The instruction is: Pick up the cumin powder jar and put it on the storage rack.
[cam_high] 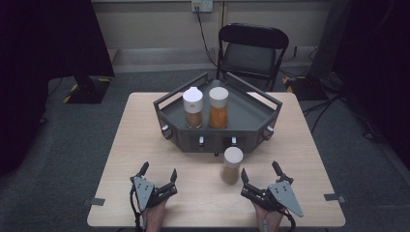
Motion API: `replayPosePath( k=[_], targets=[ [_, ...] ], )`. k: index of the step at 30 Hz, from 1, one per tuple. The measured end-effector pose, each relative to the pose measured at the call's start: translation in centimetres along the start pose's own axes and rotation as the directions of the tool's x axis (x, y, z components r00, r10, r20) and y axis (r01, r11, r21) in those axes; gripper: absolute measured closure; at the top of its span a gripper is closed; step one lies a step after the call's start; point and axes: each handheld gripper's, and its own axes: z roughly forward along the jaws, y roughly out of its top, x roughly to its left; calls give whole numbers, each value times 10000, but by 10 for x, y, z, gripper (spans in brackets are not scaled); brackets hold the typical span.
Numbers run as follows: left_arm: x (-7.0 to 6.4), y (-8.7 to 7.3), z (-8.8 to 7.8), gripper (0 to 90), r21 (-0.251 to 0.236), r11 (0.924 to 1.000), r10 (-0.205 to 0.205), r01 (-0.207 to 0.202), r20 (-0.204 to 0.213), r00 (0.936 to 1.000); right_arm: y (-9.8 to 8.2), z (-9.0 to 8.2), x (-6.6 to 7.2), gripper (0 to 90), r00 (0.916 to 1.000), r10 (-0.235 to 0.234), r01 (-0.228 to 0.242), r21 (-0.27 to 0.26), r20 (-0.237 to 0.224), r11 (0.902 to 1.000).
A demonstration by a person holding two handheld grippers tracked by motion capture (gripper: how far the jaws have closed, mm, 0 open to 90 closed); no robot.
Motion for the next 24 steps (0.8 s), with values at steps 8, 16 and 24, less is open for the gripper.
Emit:
replayPosePath(
  k=[8, 16, 24],
  targets=[
    [0, 0, 0, 12, -1, 10000, -2, 2, 0, 10000, 7, 2, 5, 0, 9998, -31, 30, -50, -218, 10000],
    [0, 0, 0, 12, 0, 10000, -1, 1, 0, 10000, 10, 6, 5, 0, 9984, 68, -69, -21, -553, 10000],
    [0, 0, 0, 11, 0, 10000, 0, 0, 0, 10000, 19, 13, 8, 0, 9963, -135, 141, 64, -847, 9999]
  ],
)
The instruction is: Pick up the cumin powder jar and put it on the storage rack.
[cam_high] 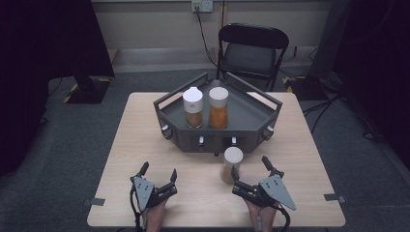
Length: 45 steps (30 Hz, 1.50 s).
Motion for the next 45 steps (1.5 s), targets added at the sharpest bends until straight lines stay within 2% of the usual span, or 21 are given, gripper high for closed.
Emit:
replayPosePath(
  k=[5, 7, 17, 26, 38, 45],
  targets=[
    [0, 0, 0, 11, 2, 10000, 2, -2, -2, 10000, 5, 8, 2, 0, 9998, -126, 127, 114, -126, 9999],
    [0, 0, 0, 11, 2, 10000, 1, -1, -2, 10000, 7, 12, 2, 0, 9997, -43, 47, 145, -233, 9999],
    [0, 0, 0, 11, 0, 10000, 8, -8, -8, 10000, 5, 22, 5, 24, 9998, -7, 11, 159, -222, 9999],
    [0, 0, 0, 11, 2, 10000, 10, -10, -7, 10000, 3, 31, 11, 64, 9992, -123, 143, 554, -378, 9984],
    [0, 0, 0, 11, 0, 10000, 8, -8, -4, 10000, -5, 42, 21, 99, 9997, -207, 220, 1110, -128, 9936],
    [0, 0, 0, 12, 0, 10000, 8, -8, -4, 10000, -7, 44, 22, 143, 10000, -57, 51, 1416, 39, 9899]
  ],
)
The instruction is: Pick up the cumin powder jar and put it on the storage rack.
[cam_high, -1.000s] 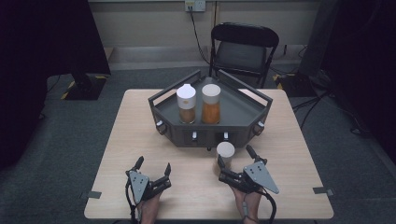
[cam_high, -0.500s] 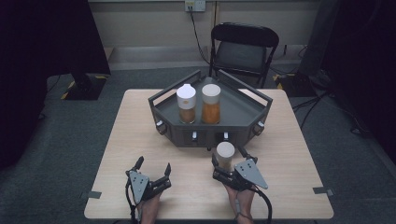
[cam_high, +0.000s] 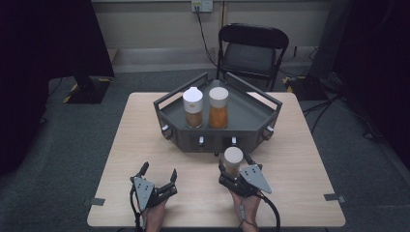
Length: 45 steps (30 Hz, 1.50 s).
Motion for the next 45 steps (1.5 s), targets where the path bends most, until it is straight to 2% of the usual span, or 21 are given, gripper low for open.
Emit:
replayPosePath(
  k=[11, 21, 28, 45],
  targets=[
    [0, 0, 0, 11, 0, 10000, -1, 1, 0, 10000, -3, 6, 1, 226, 9999, 61, -67, 451, 137, 9990],
    [0, 0, 0, 11, -2, 10000, -4, 4, 1, 10000, -3, 9, 2, 278, 9996, -89, 74, 573, 256, 9983],
    [0, 0, 0, 11, -2, 10000, -5, 5, 0, 10000, -1, 11, 0, 340, 9999, -93, 85, 789, 100, 9968],
    [0, 0, 0, 11, 2, 10000, -3, 3, 1, 10000, 1, 10, -1, 347, 9999, -127, 118, 832, 95, 9965]
  ],
)
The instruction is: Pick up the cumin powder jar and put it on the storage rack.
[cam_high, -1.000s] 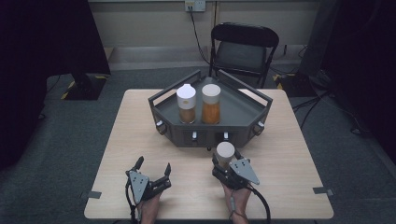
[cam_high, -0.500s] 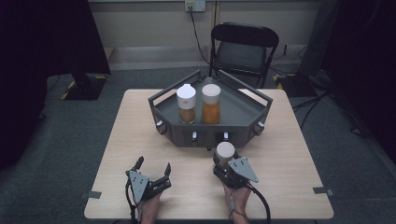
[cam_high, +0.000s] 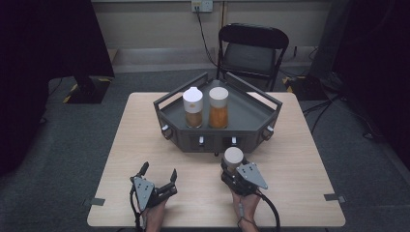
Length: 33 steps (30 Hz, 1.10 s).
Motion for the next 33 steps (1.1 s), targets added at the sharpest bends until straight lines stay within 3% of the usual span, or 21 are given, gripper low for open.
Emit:
replayPosePath(
  k=[33],
  targets=[
    [0, 0, 0, 12, -2, 10000, -1, 1, 0, 10000, 12, -10, -3, 348, 9994, -187, 183, -145, -280, 9997]
  ],
)
